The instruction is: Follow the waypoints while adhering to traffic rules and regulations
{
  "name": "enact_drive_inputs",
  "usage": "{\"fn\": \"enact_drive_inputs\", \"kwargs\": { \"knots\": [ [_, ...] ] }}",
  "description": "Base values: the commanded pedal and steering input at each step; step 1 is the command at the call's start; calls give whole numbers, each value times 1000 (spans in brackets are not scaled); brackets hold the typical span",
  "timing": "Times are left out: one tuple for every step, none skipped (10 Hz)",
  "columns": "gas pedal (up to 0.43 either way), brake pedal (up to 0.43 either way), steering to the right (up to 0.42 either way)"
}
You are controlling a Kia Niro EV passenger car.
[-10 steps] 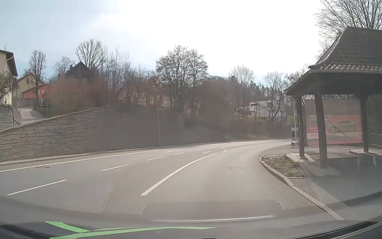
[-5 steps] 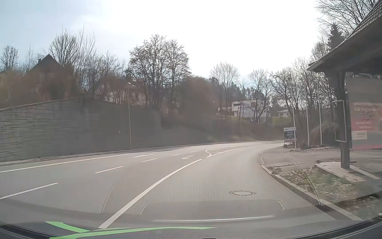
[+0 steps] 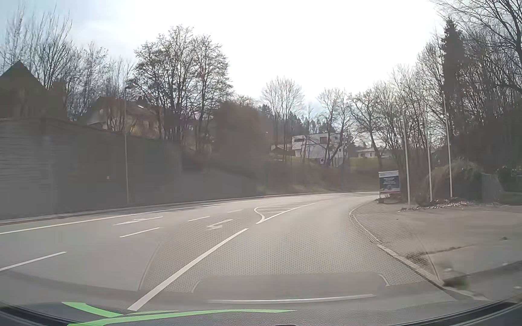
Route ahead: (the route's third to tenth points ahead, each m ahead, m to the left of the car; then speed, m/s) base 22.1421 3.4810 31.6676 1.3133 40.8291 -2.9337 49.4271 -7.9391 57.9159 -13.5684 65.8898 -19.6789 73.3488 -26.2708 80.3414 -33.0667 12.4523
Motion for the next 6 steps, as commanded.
{"fn": "enact_drive_inputs", "kwargs": {
  "knots": [
    [20, 0, 49],
    [39, 0, 47],
    [39, 0, 47],
    [39, 0, 47],
    [47, 0, 47],
    [47, 0, 47]
  ]
}}
